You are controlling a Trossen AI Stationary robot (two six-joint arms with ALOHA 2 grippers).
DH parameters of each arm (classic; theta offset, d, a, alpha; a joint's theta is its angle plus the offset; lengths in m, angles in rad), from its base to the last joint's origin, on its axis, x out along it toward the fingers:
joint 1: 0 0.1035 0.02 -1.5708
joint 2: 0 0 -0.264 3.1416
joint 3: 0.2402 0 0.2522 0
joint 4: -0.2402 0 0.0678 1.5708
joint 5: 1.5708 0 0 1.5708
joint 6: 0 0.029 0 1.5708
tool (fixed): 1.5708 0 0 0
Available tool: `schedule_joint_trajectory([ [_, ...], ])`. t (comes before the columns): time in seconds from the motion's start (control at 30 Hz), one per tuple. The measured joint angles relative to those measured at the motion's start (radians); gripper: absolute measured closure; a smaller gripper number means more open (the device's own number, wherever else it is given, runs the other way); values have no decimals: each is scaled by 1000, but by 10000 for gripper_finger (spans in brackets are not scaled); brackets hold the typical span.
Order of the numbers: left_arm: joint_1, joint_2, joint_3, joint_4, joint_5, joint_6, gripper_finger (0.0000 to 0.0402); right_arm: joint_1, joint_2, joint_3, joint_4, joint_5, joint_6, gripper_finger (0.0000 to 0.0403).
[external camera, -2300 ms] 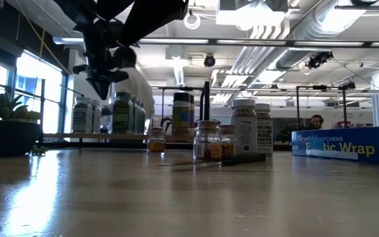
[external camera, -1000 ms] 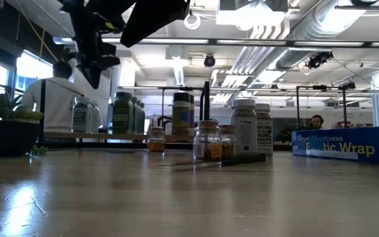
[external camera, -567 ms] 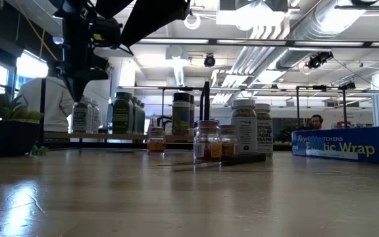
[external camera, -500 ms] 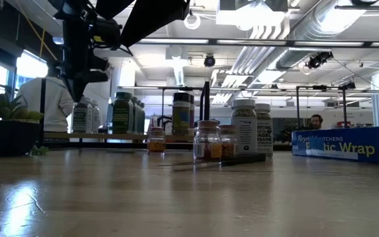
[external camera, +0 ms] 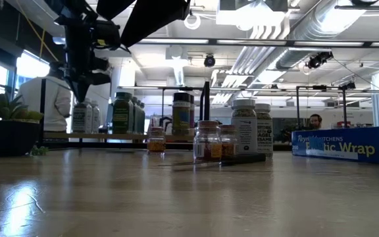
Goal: Shelf spices
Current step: Adjust the white lid seasoning bottles
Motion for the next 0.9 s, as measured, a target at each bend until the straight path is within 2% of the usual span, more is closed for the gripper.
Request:
schedule_joint_trajectory([
  [0.37,-38,-5,0,-3,2,5,401,0,0,0,0,0,0,116],
  [0.6,-45,-66,44,-21,0,-4,401,0,0,0,0,0,0,116],
  [0.9,-2,-87,77,125,4,39,401,0,0,0,2,0,0,116],
])
